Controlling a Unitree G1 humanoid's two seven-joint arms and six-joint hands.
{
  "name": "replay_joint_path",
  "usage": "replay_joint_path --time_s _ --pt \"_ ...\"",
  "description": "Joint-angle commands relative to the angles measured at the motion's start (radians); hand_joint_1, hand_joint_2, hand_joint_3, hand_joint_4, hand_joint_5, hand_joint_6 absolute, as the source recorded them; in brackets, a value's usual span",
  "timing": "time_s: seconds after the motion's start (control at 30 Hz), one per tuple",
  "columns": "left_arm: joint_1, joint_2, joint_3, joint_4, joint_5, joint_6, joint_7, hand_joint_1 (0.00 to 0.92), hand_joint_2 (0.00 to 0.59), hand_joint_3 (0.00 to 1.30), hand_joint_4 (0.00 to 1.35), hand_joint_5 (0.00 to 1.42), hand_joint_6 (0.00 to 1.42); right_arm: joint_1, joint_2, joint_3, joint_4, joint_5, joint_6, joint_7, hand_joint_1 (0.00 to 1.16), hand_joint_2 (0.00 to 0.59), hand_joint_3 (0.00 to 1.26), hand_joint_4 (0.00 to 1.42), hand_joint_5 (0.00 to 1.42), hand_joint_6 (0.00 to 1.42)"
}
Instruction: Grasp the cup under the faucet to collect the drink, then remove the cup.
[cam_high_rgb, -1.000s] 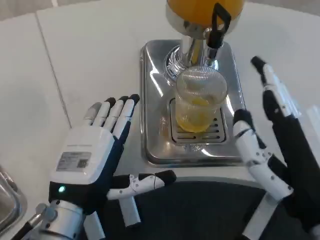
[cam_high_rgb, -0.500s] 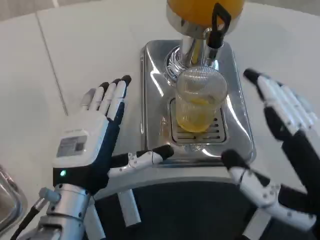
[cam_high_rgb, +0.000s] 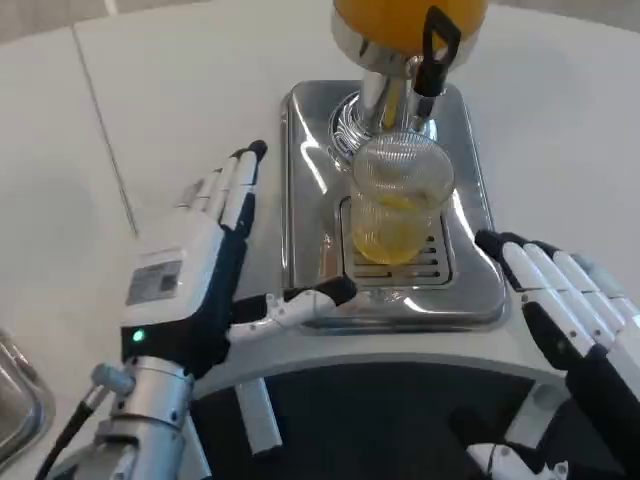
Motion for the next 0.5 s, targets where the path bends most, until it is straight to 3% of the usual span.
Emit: replay_joint_path --time_s 0.03,0.3,0.5 --pt "-0.012 -0.022 -0.022 0.025 -0.008 -0.029 0.027 0.079 0.005 0.0 0.0 0.09 0.11 0.042 0.009 -0.025 -0.019 0.002 -0.028 0.002 0.4 0.381 0.0 0.0 0.0 0.0" --pt "-0.046 -0.061 -0.043 0.068 -0.01 -0.059 0.064 0.116 0.004 0.0 0.0 0.15 0.17 0.027 0.02 -0.036 -0.021 0.019 -0.01 0.018 0.4 0.377 0.0 0.0 0.0 0.0" --pt "-0.112 -0.079 -0.053 0.147 -0.034 -0.081 0.067 0.117 0.004 0.0 0.0 0.16 0.17 0.082 0.037 -0.048 -0.043 0.038 -0.038 0.008 0.4 0.371 0.0 0.0 0.0 0.0"
